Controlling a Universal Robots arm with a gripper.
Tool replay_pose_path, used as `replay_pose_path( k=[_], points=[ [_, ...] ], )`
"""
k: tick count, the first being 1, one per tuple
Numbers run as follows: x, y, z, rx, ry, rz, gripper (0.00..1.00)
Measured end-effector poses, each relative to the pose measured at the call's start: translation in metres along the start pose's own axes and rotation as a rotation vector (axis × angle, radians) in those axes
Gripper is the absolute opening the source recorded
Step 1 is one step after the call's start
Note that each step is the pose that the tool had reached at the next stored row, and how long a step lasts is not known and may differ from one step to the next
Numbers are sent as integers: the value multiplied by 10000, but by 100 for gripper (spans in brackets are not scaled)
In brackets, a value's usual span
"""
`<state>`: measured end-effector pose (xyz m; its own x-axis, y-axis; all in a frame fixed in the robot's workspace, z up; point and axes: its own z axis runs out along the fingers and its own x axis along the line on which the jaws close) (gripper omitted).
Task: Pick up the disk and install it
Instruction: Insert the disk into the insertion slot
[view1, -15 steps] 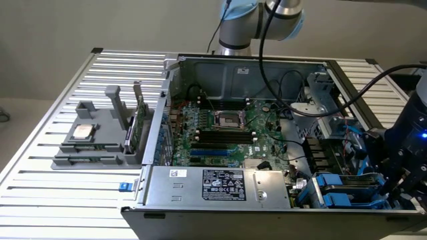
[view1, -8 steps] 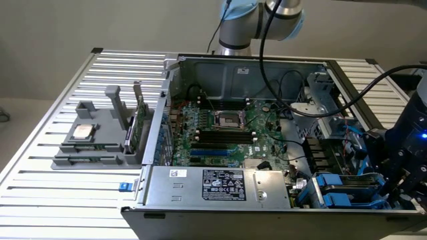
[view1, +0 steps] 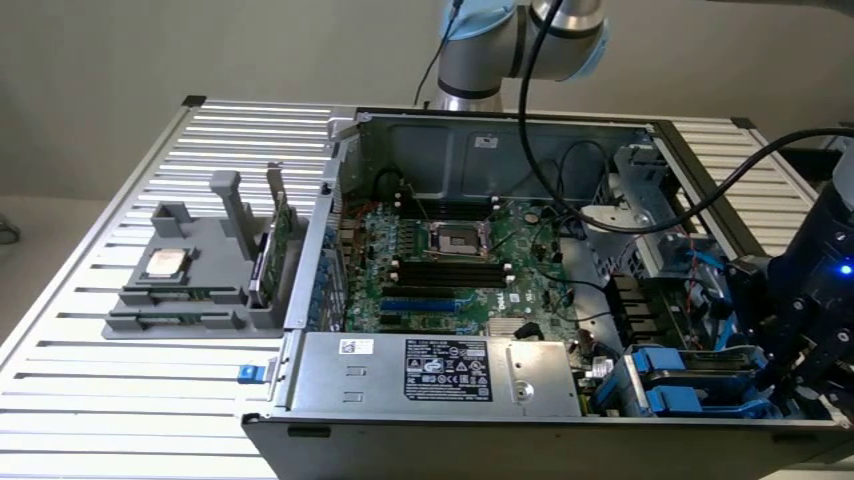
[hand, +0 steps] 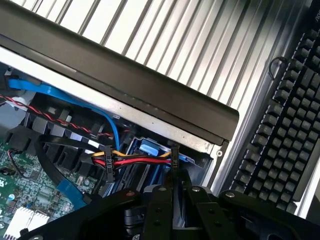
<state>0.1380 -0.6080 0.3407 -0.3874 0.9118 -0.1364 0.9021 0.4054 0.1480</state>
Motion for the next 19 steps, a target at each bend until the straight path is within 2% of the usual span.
replay_pose_path(
  k=[3,9,12,16,19],
  points=[
    [3,-8,-21,-4,27,104,17],
    [4,-15,-40,46,-9,596,17],
    [15,-36,-50,53,-6,705,17],
    [83,-90,-67,52,-1,717,17],
    [175,-85,-80,55,-1,717,17]
  ],
)
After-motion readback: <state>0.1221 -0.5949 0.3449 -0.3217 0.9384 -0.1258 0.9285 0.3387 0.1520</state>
